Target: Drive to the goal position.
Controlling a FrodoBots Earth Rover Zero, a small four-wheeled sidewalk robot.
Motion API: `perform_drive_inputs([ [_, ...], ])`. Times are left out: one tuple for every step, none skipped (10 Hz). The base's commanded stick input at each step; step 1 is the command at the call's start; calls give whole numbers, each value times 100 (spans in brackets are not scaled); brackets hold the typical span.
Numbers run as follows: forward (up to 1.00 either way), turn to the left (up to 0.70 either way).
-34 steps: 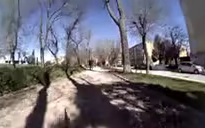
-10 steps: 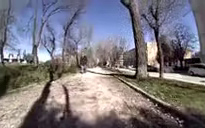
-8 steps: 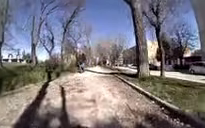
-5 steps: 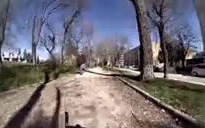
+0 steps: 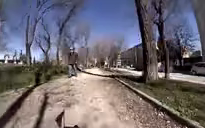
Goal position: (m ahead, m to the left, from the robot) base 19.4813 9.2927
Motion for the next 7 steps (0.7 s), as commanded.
perform_drive_inputs([
  [100,0],
  [100,0],
  [100,0],
  [100,0],
  [100,0],
  [100,0],
  [100,0],
])
